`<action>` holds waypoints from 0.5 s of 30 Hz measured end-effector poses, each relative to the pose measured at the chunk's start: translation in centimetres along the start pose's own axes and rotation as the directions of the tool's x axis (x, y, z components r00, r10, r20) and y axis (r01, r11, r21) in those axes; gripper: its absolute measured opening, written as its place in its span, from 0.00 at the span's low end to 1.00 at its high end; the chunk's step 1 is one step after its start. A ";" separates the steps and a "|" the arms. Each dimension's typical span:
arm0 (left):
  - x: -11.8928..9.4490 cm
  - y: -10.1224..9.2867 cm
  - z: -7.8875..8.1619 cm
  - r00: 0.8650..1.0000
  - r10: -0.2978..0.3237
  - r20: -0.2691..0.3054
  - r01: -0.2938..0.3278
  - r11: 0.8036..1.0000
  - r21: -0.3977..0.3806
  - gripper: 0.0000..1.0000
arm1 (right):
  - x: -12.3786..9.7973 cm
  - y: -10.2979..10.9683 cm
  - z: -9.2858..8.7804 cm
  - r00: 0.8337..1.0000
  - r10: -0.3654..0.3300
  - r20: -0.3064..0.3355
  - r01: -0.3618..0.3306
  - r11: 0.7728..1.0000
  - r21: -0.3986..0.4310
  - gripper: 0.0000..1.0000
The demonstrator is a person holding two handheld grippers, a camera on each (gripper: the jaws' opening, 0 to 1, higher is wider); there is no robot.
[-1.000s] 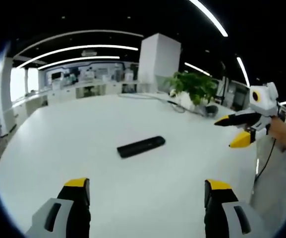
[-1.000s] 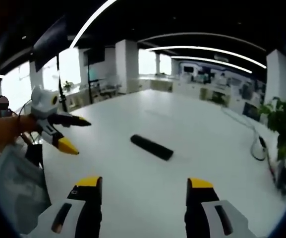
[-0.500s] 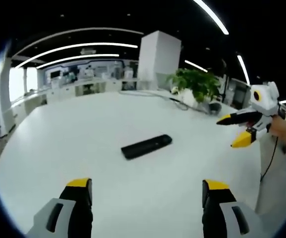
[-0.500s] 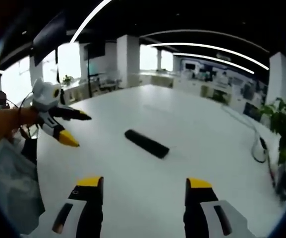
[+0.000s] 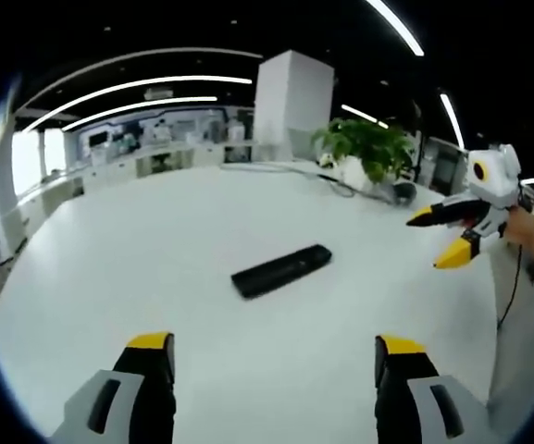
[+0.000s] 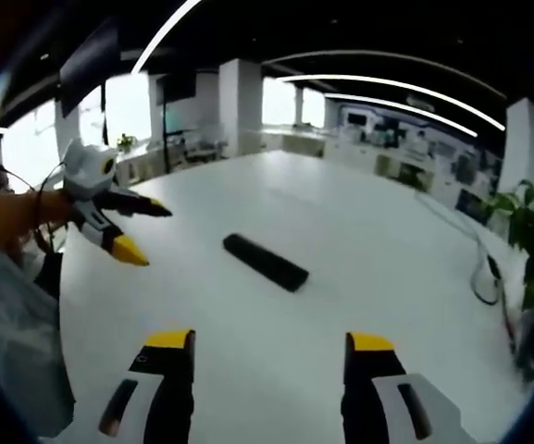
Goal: Press the specified remote control buttons in sequence, fully releasing each button before pressing the next.
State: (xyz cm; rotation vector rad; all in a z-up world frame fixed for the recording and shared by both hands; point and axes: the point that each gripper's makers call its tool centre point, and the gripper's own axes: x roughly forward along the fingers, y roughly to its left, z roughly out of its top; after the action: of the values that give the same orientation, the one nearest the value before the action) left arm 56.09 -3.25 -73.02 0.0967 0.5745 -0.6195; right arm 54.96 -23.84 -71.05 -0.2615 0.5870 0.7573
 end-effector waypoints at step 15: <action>1.8 0.9 0.9 1.000 0.000 0.014 0.000 1.000 -0.016 0.90 | 1.9 -1.4 -0.2 1.000 0.005 -0.017 -0.006 1.000 -0.008 0.61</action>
State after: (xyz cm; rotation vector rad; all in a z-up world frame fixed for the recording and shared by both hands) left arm 58.22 -3.66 -73.25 0.0772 0.5660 -0.6150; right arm 57.00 -23.82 -72.28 -0.2739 0.6010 0.7635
